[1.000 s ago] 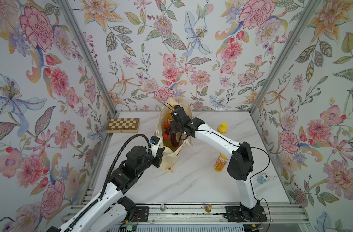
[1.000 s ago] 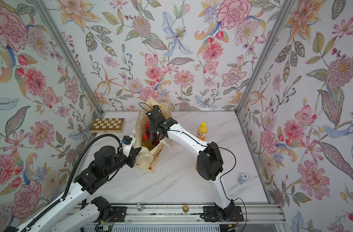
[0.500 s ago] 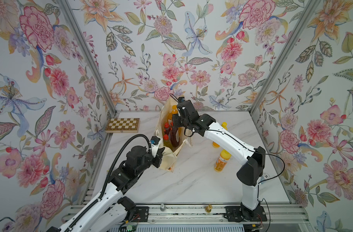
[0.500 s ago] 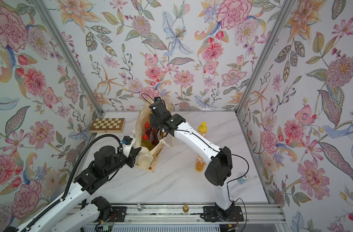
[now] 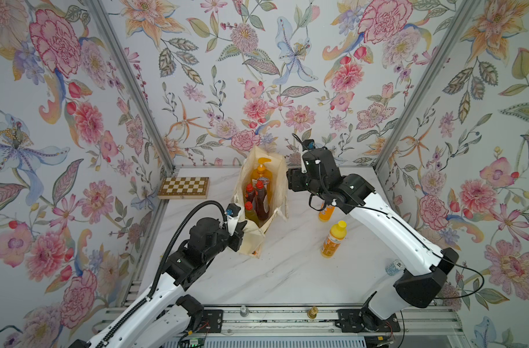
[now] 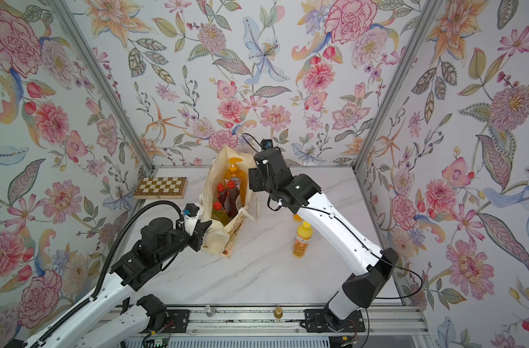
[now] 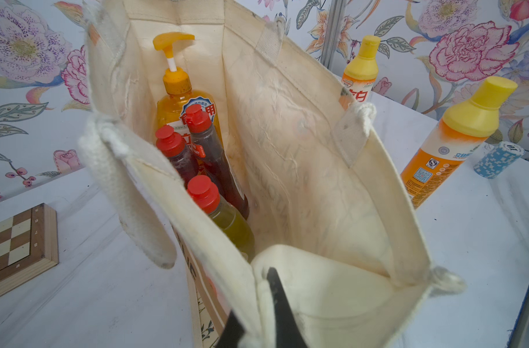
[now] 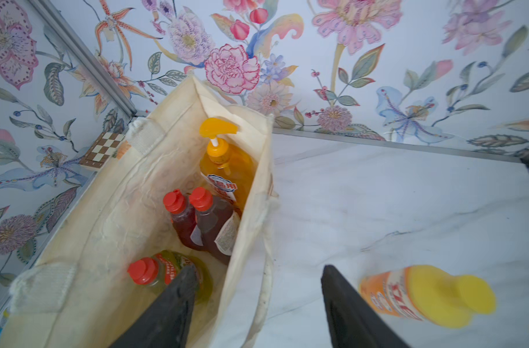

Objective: Pack dish soap into the shopping bag
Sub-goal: Adjust the bottle of dish soap in the shopping bag, then pick up the bottle of dish soap at the center of the board.

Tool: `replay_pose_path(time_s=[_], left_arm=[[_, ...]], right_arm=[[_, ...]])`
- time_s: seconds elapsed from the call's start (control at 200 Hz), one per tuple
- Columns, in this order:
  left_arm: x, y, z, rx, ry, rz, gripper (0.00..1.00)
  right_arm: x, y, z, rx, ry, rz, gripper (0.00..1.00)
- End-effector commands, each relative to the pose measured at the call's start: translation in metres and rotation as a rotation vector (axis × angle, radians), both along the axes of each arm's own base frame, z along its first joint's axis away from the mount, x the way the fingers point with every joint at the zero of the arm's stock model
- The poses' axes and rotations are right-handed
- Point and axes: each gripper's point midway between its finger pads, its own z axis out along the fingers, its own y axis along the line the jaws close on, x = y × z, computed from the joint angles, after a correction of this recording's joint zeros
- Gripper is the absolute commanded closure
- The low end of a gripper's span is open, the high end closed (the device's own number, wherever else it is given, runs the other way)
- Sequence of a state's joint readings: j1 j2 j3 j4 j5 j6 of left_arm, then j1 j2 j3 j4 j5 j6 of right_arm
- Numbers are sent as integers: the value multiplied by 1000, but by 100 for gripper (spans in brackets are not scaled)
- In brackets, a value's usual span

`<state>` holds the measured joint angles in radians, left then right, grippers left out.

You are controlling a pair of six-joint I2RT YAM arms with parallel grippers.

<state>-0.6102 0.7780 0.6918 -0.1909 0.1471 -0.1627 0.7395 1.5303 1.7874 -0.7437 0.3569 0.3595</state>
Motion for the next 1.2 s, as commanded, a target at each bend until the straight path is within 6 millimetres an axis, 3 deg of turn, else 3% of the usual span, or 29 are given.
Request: replay_pose_path(time_s=[0.0,0.165,0.37,0.556,0.901,1.196], left_arm=[[-3,-9,60,-68,-161,-47,100],[-1,-9,61,-54,-165,-48,100],[-2,-11,58,-50,-154,-59,100],[-4,-9,56,-50,-149,-56,100],[-6,-7,56,-61,-148,-50,100],[-6,-5,56,-60,-146,-41,100]], right_arm=[[-19,-47,-19,-57,88,-86,29],[-32,-100,-41,-58,170,-177,22],[-31,-122,-79,-57,279,-211,8],[-17,-140,-105,-128,326,-275,2],[40,-140,-131,-171,305,-259,0],[64,-144,-151,-201,301,-279,7]])
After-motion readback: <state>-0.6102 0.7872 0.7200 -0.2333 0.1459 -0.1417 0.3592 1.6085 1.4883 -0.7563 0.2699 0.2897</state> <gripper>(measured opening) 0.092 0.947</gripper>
